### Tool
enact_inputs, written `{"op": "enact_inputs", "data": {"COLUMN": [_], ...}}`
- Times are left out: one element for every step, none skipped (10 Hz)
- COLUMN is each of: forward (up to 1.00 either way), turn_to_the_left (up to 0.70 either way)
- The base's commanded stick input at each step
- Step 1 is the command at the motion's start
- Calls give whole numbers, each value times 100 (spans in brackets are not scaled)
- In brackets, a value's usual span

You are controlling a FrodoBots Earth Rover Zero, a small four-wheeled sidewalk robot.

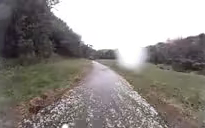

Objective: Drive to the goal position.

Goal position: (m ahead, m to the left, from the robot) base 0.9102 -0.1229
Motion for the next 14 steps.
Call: {"op": "enact_inputs", "data": {"forward": [50,50,50,50,50,50,50,50,50,50,50,50,50,50], "turn_to_the_left": [-40,-48,-40,-8,0,0,0,0,0,0,0,0,0,0]}}
